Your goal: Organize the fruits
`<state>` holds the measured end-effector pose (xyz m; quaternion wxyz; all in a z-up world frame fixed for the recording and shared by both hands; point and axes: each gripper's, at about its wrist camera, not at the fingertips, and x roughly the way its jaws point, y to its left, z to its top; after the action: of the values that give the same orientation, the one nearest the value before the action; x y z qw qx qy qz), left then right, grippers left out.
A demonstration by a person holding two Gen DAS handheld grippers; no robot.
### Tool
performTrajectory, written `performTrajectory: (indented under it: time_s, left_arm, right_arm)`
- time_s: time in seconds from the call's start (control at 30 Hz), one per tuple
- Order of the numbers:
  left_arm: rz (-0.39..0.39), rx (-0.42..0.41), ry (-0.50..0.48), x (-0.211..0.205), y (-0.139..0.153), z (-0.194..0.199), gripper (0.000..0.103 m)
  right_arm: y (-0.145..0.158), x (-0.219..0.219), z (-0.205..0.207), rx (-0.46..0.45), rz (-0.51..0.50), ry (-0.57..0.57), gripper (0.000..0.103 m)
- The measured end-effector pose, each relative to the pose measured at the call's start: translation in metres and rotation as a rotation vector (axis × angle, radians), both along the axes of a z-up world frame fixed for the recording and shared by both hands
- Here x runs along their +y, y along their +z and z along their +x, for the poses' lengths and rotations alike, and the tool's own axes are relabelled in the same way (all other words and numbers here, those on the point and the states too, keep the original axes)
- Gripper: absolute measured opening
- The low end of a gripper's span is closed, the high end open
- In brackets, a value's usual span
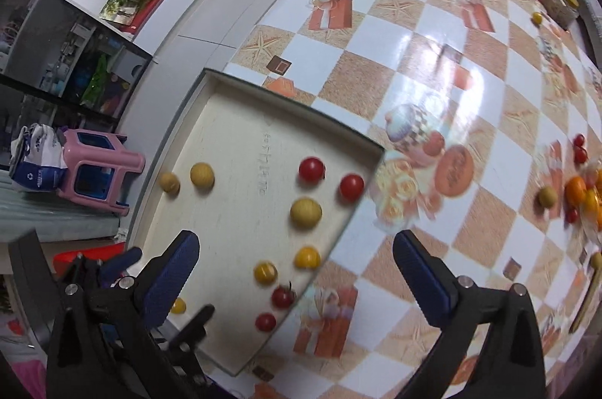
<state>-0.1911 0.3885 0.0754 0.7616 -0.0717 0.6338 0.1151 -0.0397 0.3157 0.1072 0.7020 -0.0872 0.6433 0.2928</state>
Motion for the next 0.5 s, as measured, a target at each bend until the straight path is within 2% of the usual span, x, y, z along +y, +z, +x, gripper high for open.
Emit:
performTrajectory:
  time_s: [0.13, 0.17, 0.2, 0.5]
  left_arm:
    - [-0.006, 0.005, -0.001, 0.0, 0.008, -0.003, 0.094]
    - [-0.002, 0.009, -0.003, -0.001, 0.01, -0.004, 0.101]
    - [-0.001, 0.013, -0.005, 0.003, 0.01, -0.005, 0.103]
    - [0.021, 0.003, -0.032, 0.004, 0.027, -0.012, 0.103]
  right_arm:
    - [0.009, -0.014, -0.011, -0.014, -0.025, -0.016, 0.103]
    - [0.011, -0.018, -0.013, -0.018, -0.031, -0.021, 0.103]
    - [0.013, -0.02, -0.015, -0.019, -0.037, -0.022, 0.103]
    - [0.031, -0.036, -0.04, -0.042, -0.111, -0.005, 0.103]
